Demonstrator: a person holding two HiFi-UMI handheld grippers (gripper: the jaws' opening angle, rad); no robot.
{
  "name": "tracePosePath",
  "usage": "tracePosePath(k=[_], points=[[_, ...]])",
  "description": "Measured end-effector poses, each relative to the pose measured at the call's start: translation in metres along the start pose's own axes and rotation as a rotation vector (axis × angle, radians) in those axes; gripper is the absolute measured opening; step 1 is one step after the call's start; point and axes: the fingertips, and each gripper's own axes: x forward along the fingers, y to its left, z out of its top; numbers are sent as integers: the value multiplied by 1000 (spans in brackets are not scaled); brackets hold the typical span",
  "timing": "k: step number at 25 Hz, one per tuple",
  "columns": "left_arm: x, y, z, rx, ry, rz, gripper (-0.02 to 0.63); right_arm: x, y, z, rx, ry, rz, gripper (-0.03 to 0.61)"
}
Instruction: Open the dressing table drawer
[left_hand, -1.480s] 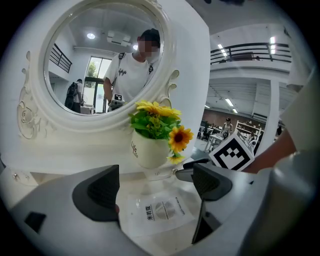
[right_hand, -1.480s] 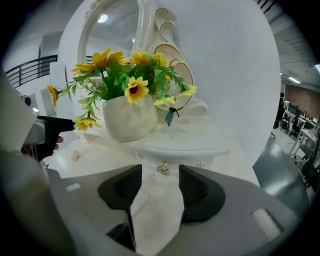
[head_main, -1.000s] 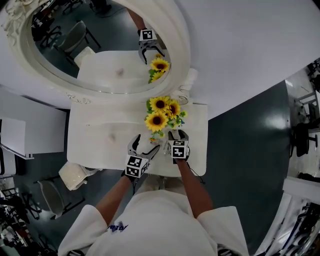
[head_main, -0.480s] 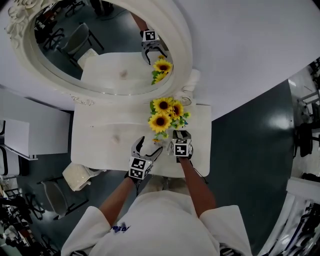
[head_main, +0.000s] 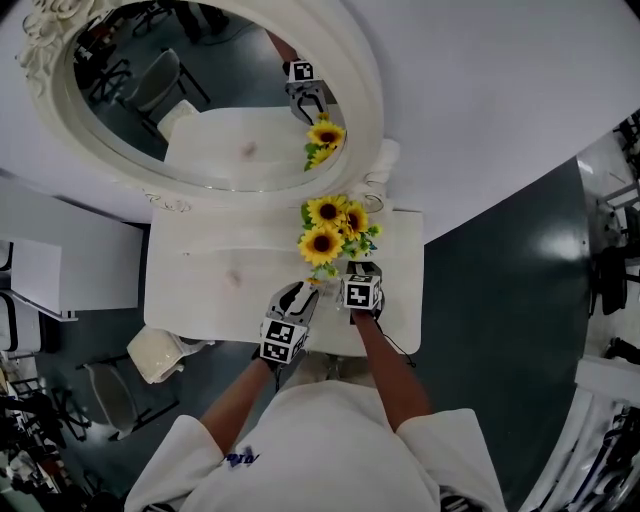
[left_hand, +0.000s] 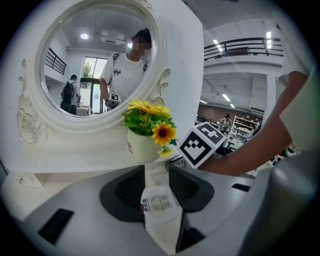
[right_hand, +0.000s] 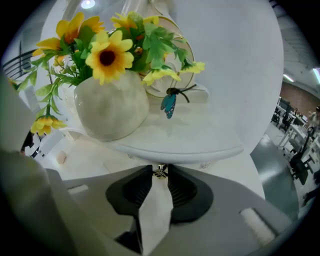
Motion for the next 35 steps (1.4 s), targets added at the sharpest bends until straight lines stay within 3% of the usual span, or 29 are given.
tracePosePath(k=[3,5,29,35], points=[[-3,6,-1,-45,-8,17,37,1,0,-1,-36,11,4,105],[-2,10,-6,-71,9,19,9,2,2,-1,-58,13,13,104],[5,-26,-15,-51,65,-14,9,3,3,-4,-69,83,25,101],[-5,-14,-20,-50,71,2,9,4,3,-4,-56,94,27,101]])
